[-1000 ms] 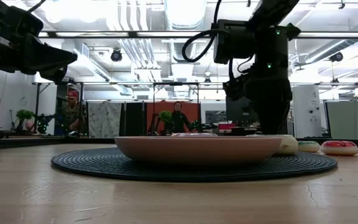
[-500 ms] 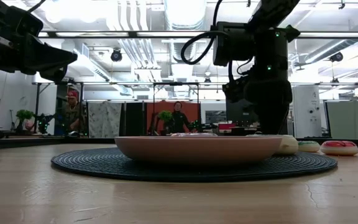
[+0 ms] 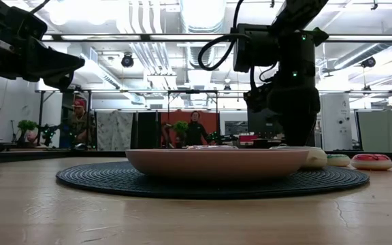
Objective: Pick & Place donuts
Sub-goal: Put the big white doughnut into the gray plate
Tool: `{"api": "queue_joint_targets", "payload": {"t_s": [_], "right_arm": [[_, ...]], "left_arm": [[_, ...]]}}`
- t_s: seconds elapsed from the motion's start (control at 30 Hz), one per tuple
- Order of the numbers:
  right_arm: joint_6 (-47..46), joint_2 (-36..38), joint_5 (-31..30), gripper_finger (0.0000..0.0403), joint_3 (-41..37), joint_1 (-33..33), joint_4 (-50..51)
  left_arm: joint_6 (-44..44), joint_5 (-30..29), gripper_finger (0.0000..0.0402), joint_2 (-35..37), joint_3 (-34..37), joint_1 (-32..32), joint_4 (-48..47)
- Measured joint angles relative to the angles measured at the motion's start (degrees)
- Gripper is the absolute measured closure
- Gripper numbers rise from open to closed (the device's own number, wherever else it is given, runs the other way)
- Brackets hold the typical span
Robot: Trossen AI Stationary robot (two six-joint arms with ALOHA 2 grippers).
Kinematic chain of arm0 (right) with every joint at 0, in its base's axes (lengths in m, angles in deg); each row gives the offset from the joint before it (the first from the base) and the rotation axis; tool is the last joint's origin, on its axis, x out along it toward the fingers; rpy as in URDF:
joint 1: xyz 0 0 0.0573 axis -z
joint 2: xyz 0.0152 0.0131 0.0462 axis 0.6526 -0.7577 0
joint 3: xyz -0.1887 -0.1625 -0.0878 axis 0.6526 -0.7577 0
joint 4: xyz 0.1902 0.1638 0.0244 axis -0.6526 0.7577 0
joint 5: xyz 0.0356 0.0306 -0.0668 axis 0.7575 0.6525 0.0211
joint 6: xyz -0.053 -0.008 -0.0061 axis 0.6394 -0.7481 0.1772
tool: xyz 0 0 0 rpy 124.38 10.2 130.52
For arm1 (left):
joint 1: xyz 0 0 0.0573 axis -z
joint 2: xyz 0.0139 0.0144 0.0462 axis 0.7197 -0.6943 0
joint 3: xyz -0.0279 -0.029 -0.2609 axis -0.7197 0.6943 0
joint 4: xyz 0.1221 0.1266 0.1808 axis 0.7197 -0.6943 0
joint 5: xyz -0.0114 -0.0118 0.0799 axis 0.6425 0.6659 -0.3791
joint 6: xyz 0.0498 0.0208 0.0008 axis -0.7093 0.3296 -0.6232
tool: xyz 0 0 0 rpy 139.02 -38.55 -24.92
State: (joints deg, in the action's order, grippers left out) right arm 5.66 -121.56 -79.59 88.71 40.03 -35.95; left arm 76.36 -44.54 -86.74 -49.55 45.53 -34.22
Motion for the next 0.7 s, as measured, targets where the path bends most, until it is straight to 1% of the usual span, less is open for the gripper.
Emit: {"api": "queue_joint_targets", "payload": {"t_s": [0.13, 0.5, 0.7], "right_arm": [[0.2, 0.8, 0.1, 0.0236, 0.0, 0.0, 0.0], [0.2, 6.1, 0.3, 0.0254, 1.8, 1.2, 0.6], [0.2, 6.7, 0.4, 0.0262, 5.4, 2.2, 3.0]], "left_arm": [[0.0, 0.0, 0.0402, 0.0, 0.0, 0.0, 0.0], [0.0, 0.0, 0.0402, 0.0, 0.0, 0.0, 0.0], [0.0, 0.0, 0.0402, 0.0, 0.0, 0.0, 0.0]]}}
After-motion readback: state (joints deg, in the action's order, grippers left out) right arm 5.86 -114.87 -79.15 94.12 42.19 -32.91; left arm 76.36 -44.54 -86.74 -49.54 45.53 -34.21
